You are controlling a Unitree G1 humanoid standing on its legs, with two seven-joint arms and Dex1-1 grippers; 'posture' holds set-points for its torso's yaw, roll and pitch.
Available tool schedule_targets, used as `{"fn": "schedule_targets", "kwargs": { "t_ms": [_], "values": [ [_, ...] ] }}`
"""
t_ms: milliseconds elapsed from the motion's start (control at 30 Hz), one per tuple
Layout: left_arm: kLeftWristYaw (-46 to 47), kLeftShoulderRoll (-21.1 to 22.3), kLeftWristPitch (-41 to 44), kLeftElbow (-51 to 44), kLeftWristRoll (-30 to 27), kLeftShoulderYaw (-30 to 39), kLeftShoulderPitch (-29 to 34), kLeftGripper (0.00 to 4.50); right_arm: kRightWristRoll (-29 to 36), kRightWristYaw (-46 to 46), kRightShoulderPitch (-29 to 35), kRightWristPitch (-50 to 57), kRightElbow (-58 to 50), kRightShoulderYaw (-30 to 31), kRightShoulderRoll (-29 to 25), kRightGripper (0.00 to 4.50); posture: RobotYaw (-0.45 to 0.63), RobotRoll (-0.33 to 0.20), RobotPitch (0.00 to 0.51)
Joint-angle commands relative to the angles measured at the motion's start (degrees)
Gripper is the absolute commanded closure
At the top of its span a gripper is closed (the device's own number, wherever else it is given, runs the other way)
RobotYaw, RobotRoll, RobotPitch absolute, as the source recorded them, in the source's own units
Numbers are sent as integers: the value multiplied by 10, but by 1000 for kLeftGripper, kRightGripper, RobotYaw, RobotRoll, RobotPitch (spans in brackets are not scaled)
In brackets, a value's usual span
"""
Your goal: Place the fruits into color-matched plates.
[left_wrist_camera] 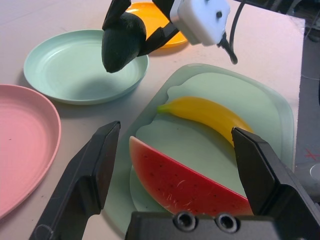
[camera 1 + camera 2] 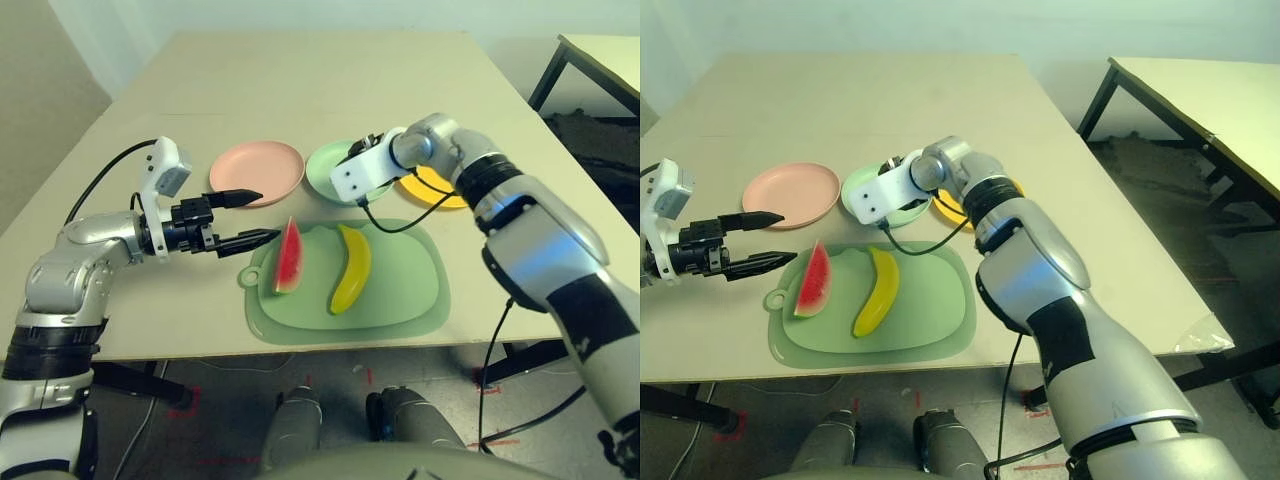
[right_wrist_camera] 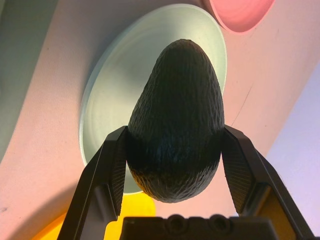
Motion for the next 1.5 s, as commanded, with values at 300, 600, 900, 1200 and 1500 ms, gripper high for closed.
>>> {"fn": "schedule_targets", "kwargs": {
  "t_ms": [300, 600, 900, 1200, 1500],
  "values": [
    [5, 3, 2, -23, -4, 10, 16, 0, -40, -25, 10, 32, 16, 13, 5, 137, 133, 0, 61],
    [-3, 1, -26, -5, 10, 1, 10, 0, -44, -24, 4, 21, 15, 7, 4, 64, 127, 0, 55],
    [-63, 9, -83, 28, 14, 0, 6, 0, -32, 25, -21, -101, -11, 1, -35, 64, 91, 0, 48],
    [-190, 30, -146, 67, 11, -10, 7, 0, 71, 227, 25, -386, -124, 3, -119, 64, 69, 0, 49],
    [-256, 46, -182, 86, 36, -45, -9, 0, 249, 402, 126, -320, -391, 20, -152, 64, 55, 0, 55]
  ]
}}
